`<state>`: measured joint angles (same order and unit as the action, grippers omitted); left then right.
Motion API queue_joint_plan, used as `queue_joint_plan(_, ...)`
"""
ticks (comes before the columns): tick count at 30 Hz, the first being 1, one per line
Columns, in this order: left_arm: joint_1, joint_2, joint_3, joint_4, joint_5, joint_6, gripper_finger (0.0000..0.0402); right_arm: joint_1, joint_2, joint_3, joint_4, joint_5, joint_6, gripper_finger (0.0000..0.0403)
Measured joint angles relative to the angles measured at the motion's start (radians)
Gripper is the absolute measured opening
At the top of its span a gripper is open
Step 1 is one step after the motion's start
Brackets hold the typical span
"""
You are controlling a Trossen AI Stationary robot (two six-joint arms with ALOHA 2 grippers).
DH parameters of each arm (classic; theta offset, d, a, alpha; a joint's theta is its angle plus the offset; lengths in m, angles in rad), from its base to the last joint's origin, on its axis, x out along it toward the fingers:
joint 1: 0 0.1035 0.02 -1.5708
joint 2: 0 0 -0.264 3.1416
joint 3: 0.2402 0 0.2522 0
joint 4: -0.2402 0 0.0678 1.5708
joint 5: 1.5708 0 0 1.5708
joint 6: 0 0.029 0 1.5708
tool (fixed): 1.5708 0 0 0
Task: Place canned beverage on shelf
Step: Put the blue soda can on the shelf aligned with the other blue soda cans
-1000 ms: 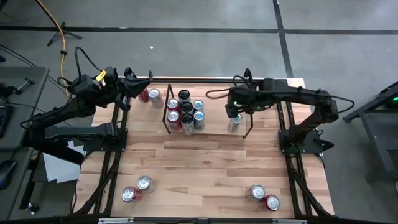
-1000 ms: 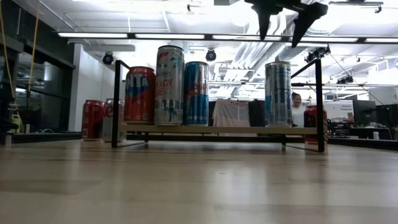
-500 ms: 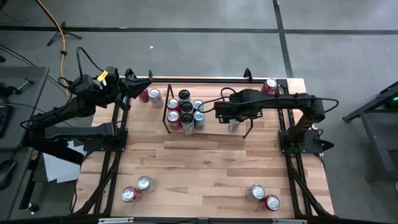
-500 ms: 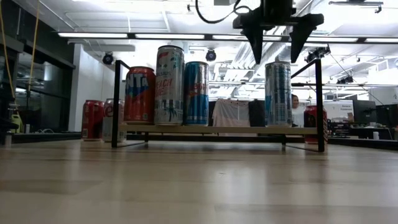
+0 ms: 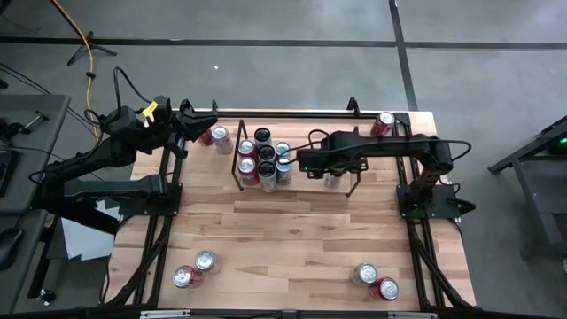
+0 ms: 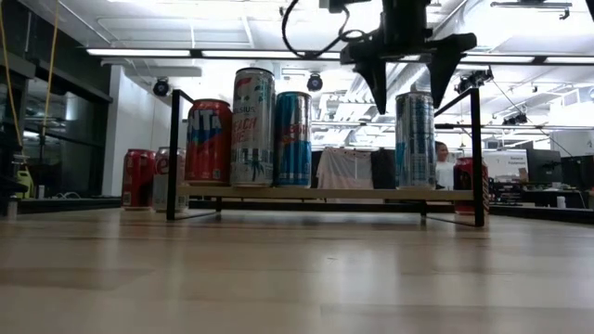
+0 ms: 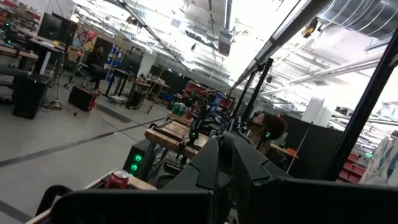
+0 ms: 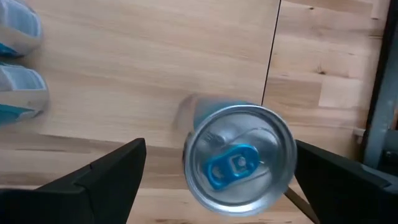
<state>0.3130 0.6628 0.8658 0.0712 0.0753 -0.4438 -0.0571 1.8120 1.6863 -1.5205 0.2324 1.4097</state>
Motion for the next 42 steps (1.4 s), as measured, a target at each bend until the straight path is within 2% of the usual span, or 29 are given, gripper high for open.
queue_joint_plan(8, 0.000, 0.000, 0.000, 0.000, 0.000, 0.000, 0.0003, -0.024, 0.016, 0.000, -0.006, -0.008, -0.017, 0.0369)
queue_joint_plan(12, 0.000, 0.000, 0.000, 0.000, 0.000, 0.001, 0.0003, -0.023, 0.016, 0.000, -0.020, -0.021, -0.019, 0.0337)
queue_joint_plan(21, 0.000, 0.000, 0.000, 0.000, 0.000, 0.002, 0.0003, -0.024, 0.015, 0.000, -0.024, -0.015, -0.019, 0.0233)
queue_joint_plan(27, 0.000, 0.000, 0.000, 0.000, 0.000, 0.001, 0.0003, -0.024, 0.015, 0.002, -0.024, -0.015, -0.075, 0.0229)
queue_joint_plan(35, 0.000, 0.000, 0.000, 0.000, 0.000, 0.000, 0.0003, -0.054, 0.015, 0.103, -0.016, -0.015, -0.500, 0.0229)
queue_joint_plan(42, 0.000, 0.000, 0.000, 0.001, 0.000, 0.000, 0.0003, -0.129, 0.013, 0.147, 0.036, -0.048, -1.036, 0.0229)
